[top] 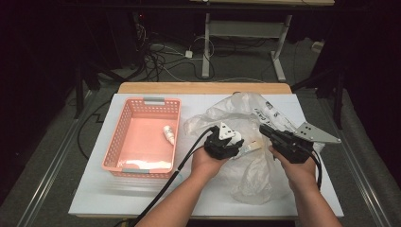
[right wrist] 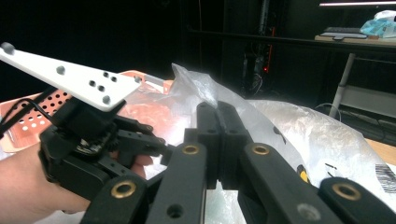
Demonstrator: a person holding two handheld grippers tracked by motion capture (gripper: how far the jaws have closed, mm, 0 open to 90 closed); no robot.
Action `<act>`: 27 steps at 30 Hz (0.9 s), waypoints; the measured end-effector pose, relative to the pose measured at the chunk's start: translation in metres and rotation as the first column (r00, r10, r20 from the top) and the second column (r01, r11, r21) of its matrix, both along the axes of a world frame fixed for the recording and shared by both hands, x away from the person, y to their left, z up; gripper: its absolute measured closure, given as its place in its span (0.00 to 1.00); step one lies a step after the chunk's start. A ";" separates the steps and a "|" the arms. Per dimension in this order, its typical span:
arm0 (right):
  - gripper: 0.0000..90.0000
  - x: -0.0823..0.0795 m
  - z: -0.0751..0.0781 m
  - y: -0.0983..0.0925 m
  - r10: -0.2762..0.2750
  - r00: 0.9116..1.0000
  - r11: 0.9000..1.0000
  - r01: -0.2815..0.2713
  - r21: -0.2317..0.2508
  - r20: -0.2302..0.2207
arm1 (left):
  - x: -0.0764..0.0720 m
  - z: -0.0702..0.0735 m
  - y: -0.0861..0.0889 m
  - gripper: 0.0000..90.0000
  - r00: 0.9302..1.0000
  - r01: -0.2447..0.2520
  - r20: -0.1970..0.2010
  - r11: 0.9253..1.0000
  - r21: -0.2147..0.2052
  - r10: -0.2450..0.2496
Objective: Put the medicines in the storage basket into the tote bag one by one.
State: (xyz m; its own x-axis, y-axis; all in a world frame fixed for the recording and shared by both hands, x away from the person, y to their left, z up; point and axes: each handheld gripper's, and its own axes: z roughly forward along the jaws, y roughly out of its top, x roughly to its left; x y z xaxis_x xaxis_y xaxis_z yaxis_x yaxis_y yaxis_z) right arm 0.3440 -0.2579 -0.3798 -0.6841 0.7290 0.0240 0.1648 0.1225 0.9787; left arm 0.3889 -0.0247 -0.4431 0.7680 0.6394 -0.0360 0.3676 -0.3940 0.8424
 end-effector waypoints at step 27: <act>1.00 0.001 -0.002 0.001 -0.002 1.000 1.000 0.002 -0.003 -0.010 | 0.019 -0.029 -0.016 0.54 0.997 -0.034 -0.066 0.999 0.025 0.036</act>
State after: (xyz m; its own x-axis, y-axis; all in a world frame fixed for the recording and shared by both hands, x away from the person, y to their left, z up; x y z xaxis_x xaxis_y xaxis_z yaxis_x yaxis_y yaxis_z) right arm 0.3447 -0.2573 -0.3821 -0.6824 0.7304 0.0282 0.1746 0.1254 0.9766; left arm 0.4075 -0.0411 -0.4725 0.7417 0.6670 -0.0708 0.4362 -0.3995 0.8063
